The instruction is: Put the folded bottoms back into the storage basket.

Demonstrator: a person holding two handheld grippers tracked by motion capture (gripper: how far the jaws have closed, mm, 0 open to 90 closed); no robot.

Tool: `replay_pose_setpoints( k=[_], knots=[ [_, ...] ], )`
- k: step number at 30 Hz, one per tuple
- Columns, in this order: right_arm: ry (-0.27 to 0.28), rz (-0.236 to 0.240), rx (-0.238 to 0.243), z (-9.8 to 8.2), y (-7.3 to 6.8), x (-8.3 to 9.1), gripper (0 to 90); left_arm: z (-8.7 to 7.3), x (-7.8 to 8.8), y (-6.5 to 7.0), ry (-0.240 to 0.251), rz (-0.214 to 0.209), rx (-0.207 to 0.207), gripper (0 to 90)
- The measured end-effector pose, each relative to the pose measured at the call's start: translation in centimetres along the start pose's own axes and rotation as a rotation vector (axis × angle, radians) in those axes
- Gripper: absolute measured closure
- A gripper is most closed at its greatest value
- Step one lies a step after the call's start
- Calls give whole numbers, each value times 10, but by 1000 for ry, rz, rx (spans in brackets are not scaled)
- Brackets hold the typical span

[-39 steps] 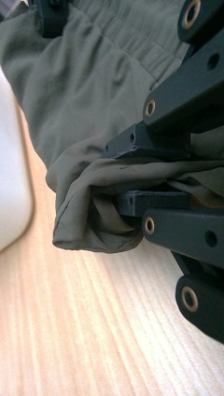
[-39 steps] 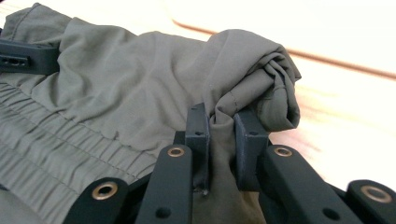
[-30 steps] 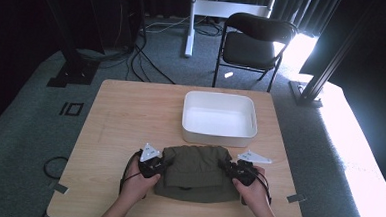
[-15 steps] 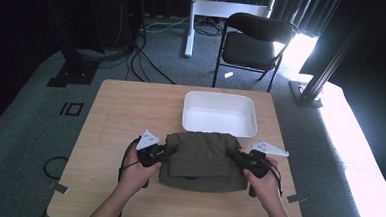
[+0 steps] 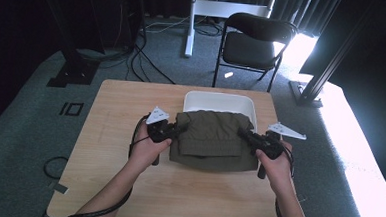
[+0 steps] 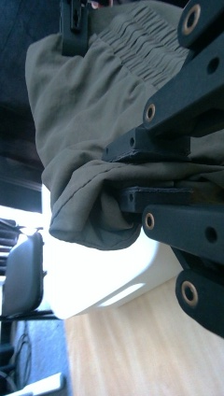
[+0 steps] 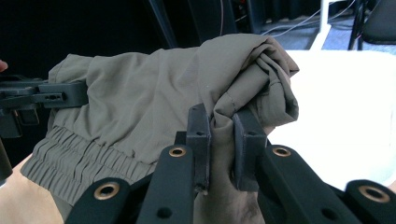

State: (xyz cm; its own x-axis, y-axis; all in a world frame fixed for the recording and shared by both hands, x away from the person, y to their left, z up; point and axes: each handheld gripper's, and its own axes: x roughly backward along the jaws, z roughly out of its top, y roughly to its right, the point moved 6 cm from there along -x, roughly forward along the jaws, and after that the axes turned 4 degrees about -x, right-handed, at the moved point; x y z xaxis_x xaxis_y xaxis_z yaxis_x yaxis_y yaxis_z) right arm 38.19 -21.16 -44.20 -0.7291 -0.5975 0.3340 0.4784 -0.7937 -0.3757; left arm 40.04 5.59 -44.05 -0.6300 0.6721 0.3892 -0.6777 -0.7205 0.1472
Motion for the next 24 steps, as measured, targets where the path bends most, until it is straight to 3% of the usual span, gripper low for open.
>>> replay_pose_setpoints(
  k=[3, 4, 7, 10, 14, 21, 24],
  knots=[
    [7, -13, 1, 5, 3, -2, 797, 3, -2, -1, 5, 1, -2, 801],
    [13, -16, -10, 10, 8, -5, 797, 13, -8, -4, 8, 1, -7, 802],
    [15, -21, -13, 15, 11, -7, 797, 19, -11, -6, 18, 1, 2, 802],
    [25, -39, -10, 24, 17, -12, 797, 27, -20, -12, 8, -24, 13, 802],
    [22, -43, -29, 31, 25, -18, 797, 34, -30, -18, 6, -11, 16, 803],
    [36, -61, -38, 47, 39, -30, 797, 46, -47, -26, 2, 3, -17, 802],
    [36, -67, -46, 51, 44, -36, 797, 50, -56, -33, -6, 9, 0, 802]
  ],
)
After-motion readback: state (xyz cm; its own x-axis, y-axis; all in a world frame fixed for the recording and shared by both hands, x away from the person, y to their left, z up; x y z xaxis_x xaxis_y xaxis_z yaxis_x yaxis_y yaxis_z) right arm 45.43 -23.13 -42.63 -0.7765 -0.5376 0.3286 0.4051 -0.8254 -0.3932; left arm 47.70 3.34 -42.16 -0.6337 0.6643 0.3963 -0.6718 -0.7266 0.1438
